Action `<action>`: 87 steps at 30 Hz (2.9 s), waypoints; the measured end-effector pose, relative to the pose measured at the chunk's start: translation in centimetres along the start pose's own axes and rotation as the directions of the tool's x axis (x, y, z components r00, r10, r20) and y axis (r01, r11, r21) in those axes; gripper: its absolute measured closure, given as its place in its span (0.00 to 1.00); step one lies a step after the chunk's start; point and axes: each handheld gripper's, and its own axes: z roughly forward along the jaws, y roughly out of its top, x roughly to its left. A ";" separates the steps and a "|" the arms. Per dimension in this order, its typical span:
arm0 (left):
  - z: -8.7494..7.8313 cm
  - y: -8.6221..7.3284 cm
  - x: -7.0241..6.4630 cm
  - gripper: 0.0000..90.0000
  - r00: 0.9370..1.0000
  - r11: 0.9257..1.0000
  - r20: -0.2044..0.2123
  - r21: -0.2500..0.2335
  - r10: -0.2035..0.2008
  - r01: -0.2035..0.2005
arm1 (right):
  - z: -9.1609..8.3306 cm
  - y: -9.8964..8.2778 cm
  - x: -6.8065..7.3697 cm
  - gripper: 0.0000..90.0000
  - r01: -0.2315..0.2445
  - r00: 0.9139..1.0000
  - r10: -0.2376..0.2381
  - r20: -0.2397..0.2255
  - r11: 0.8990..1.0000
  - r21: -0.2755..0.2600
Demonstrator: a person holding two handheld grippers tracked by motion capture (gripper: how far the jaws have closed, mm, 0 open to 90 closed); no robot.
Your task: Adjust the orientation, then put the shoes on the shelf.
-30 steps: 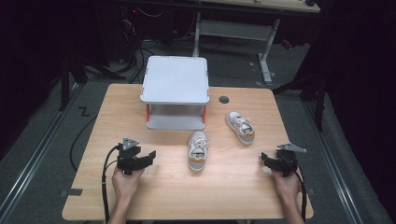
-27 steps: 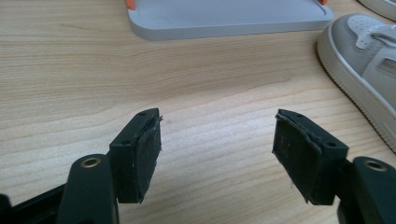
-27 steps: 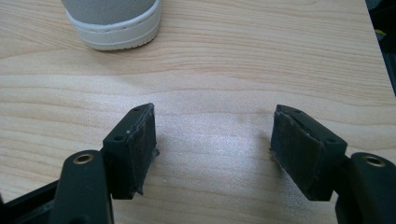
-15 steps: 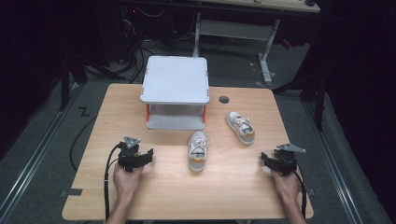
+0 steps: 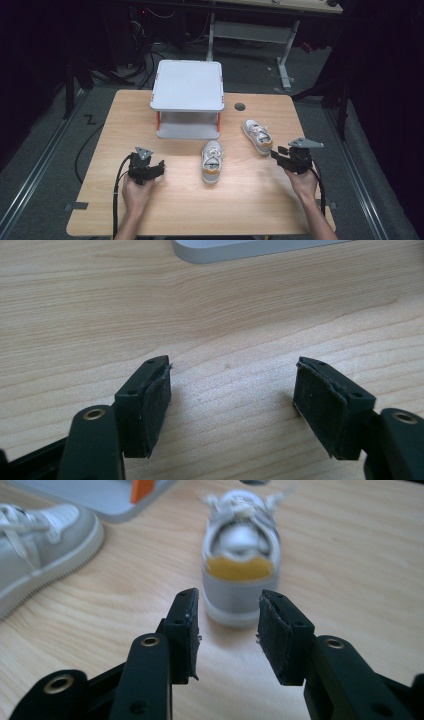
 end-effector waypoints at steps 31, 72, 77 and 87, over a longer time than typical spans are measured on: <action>0.0 0.0 -0.1 0.34 1.000 1.000 0.000 0.000 -0.007 0.007 | 8.5 4.8 0.2 0.91 0.048 0.998 -0.038 -0.050 0.977 0.207; 0.0 0.0 0.0 0.34 1.000 1.000 -0.007 0.001 -0.012 0.012 | 4.1 2.3 9.5 0.94 0.127 0.983 -0.101 -0.154 0.976 0.175; 0.0 0.0 0.0 0.34 1.000 1.000 -0.005 0.001 -0.013 0.013 | 4.9 2.7 10.5 0.93 0.134 0.983 -0.106 -0.150 0.971 0.195; 0.0 0.0 0.0 0.34 1.000 1.000 -0.005 0.000 -0.013 0.013 | 5.5 3.0 12.2 0.76 0.125 0.965 -0.070 -0.253 0.970 0.207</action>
